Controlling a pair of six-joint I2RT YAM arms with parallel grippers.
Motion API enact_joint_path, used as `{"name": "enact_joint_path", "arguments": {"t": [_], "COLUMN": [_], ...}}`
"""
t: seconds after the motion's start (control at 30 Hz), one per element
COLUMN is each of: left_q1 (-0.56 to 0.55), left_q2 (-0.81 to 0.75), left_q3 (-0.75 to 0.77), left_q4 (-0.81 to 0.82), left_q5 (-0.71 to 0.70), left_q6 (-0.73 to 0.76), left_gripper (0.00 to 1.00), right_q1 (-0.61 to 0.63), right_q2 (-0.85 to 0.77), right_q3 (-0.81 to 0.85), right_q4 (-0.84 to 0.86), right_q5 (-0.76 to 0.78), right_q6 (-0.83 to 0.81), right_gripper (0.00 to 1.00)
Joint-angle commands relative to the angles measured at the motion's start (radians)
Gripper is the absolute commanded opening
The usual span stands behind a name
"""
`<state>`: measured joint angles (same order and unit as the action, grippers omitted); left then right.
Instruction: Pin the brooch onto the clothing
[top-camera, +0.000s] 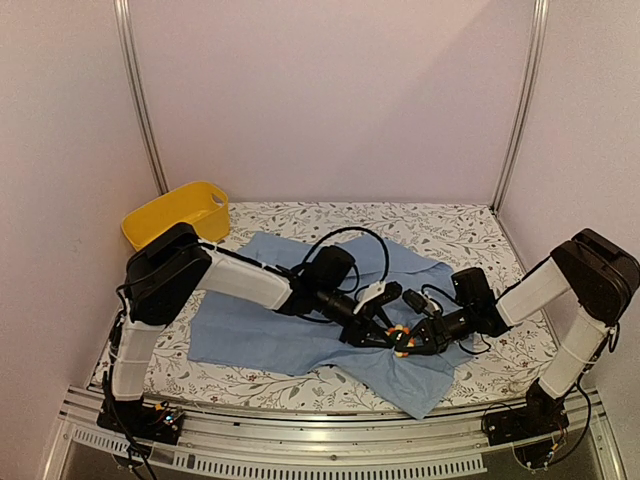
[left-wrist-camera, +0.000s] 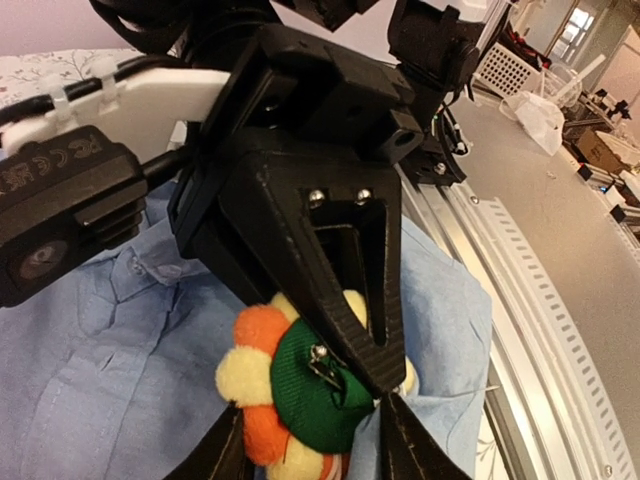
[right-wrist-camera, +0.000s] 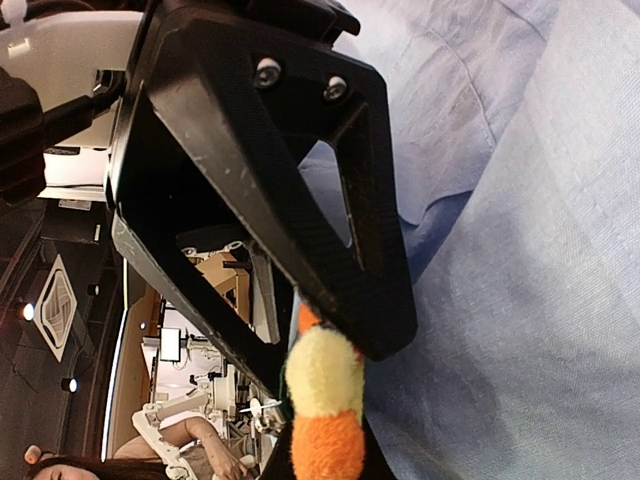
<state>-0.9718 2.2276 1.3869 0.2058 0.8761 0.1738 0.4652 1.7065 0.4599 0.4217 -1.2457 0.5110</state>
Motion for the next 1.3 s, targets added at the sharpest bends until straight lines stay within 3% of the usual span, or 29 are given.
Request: {"name": "enact_joint_path", "arguments": {"t": [0.0,0.23,0.5,0.67,0.77,1.1,1.27], "left_q1": [0.003,0.004,0.004,0.002,0.002,0.001,0.002], "left_q2": [-0.004,-0.005,-0.04,-0.108,-0.147,-0.225,-0.261], "left_q3": [0.015,0.02,-0.027,-0.081,-0.131,-0.236,-0.263], "left_q4": [0.0,0.031,0.088,0.135,0.194,0.316,0.336], "left_q5": [0.035,0.077,0.073,-0.028,-0.089,-0.168,-0.225], "left_q6": [-0.028,-0.094,-0.211,-0.257,-0.292,-0.357,-0.376], "left_gripper": [0.39,0.0,0.0,0.0,0.0,0.0,0.0], "right_q1": [0.013,0.014,0.014,0.012,0.012,-0.021,-0.04], "right_q2": [-0.045,-0.05,-0.051,-0.084,-0.127,-0.261,-0.34], "right_q3": [0.034,0.041,0.061,0.086,0.107,0.142,0.146], "right_q4": [0.014,-0.008,-0.054,-0.171,-0.264,-0.467,-0.447], "right_q5": [-0.031,-0.021,-0.004,0.063,0.122,0.279,0.281], "right_q6": [-0.024,-0.033,-0.055,-0.102,-0.156,-0.292,-0.317], "right_gripper": [0.0,0.0,0.01,0.3,0.39,0.5,0.57]}}
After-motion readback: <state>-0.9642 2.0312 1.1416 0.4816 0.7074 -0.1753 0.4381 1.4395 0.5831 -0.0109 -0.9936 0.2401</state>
